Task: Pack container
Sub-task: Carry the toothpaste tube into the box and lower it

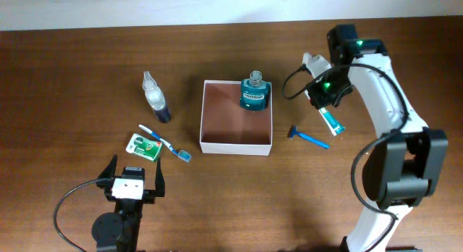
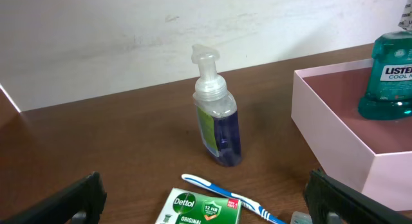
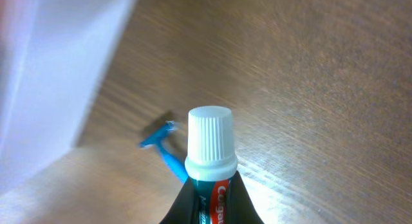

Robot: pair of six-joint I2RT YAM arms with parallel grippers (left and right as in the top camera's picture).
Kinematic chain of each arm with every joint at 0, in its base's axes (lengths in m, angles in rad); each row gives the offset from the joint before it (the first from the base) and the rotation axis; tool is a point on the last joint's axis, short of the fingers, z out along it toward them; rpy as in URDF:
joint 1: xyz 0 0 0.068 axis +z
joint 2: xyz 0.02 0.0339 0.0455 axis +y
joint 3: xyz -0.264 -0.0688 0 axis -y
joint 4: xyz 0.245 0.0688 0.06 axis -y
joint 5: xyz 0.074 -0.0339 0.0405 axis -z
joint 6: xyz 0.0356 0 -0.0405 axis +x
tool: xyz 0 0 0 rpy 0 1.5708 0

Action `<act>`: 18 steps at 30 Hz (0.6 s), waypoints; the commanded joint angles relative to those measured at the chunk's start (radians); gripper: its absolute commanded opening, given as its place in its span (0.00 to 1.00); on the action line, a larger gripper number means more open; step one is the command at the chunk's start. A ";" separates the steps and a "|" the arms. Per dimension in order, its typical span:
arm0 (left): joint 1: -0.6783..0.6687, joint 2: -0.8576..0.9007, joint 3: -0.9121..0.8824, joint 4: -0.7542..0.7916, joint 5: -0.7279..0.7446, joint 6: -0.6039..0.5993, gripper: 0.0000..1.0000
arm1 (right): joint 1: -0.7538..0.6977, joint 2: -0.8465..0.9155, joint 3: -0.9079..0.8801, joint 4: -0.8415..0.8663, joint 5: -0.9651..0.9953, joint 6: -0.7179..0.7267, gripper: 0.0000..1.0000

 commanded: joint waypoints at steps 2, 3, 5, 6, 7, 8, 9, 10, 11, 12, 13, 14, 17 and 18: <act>0.004 -0.002 -0.005 -0.003 -0.010 -0.005 0.99 | 0.042 -0.068 0.040 -0.044 -0.109 0.008 0.04; 0.004 -0.002 -0.005 -0.003 -0.010 -0.005 0.99 | 0.055 -0.076 0.040 -0.057 -0.114 0.007 0.04; 0.004 -0.002 -0.005 -0.003 -0.010 -0.005 0.99 | 0.088 -0.088 0.040 -0.078 -0.113 0.004 0.04; 0.004 -0.002 -0.005 -0.003 -0.010 -0.005 0.99 | 0.107 -0.092 0.040 -0.086 -0.113 0.001 0.04; 0.004 -0.002 -0.005 -0.003 -0.010 -0.005 0.99 | 0.124 -0.096 0.040 -0.093 -0.113 0.000 0.04; 0.004 -0.002 -0.005 -0.003 -0.010 -0.005 1.00 | 0.145 -0.098 0.040 -0.099 -0.113 -0.003 0.04; 0.004 -0.002 -0.005 -0.003 -0.010 -0.005 0.99 | 0.165 -0.101 0.040 -0.106 -0.113 -0.003 0.04; 0.004 -0.002 -0.005 -0.003 -0.010 -0.005 0.99 | 0.190 -0.101 0.040 -0.110 -0.113 -0.003 0.04; 0.004 -0.002 -0.005 -0.003 -0.010 -0.005 0.99 | 0.210 -0.101 0.040 -0.113 -0.113 -0.003 0.04; 0.004 -0.002 -0.005 -0.003 -0.010 -0.005 0.99 | 0.230 -0.101 0.040 -0.113 -0.113 -0.003 0.04; 0.004 -0.002 -0.005 -0.003 -0.010 -0.005 0.99 | 0.247 -0.101 0.040 -0.113 -0.113 -0.003 0.04; 0.004 -0.002 -0.005 -0.003 -0.010 -0.005 1.00 | 0.267 -0.101 0.040 -0.113 -0.113 -0.003 0.04; 0.004 -0.002 -0.005 -0.003 -0.010 -0.005 0.99 | 0.322 -0.101 0.040 -0.113 -0.113 -0.002 0.04; 0.004 -0.002 -0.005 -0.003 -0.010 -0.005 0.99 | 0.342 -0.101 0.039 -0.112 -0.113 0.000 0.04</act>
